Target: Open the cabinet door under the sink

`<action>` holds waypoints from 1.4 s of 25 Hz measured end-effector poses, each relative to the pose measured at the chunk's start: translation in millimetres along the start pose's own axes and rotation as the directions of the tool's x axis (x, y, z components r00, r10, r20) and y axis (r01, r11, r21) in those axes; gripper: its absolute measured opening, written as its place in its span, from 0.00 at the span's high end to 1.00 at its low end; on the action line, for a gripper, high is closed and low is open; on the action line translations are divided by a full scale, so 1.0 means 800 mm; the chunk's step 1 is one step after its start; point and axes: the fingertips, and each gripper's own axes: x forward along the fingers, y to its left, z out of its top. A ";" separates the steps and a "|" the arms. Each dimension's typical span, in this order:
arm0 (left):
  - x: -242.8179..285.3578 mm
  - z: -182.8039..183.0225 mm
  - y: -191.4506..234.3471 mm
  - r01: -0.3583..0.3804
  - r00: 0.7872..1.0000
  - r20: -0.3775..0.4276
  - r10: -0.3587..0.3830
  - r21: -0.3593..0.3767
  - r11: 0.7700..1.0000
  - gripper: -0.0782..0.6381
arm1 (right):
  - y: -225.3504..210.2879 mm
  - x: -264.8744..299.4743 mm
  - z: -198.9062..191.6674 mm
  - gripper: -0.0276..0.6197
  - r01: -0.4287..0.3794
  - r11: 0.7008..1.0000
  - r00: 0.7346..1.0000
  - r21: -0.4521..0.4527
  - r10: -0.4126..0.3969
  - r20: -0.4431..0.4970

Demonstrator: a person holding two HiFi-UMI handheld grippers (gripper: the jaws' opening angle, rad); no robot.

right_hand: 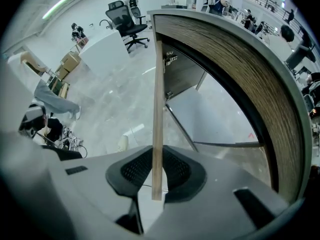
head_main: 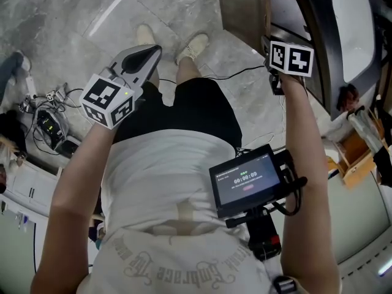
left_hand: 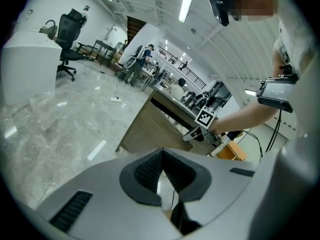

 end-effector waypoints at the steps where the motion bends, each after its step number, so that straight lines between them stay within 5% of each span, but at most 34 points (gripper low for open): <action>1: -0.003 0.000 0.001 -0.002 1.000 -0.003 0.002 -0.002 1.000 0.88 | 0.004 0.001 0.000 0.85 -0.011 1.000 1.000 0.010 0.011 -0.001; 18: -0.013 0.012 -0.003 0.011 1.000 0.010 -0.011 -0.028 1.000 0.88 | 0.078 0.011 0.007 0.84 -0.159 0.967 0.987 0.198 0.156 0.031; 35: -0.029 0.025 0.014 -0.045 0.998 0.041 0.048 -0.055 0.997 0.88 | 0.146 0.021 0.045 0.81 -0.342 0.839 0.939 0.424 0.323 0.119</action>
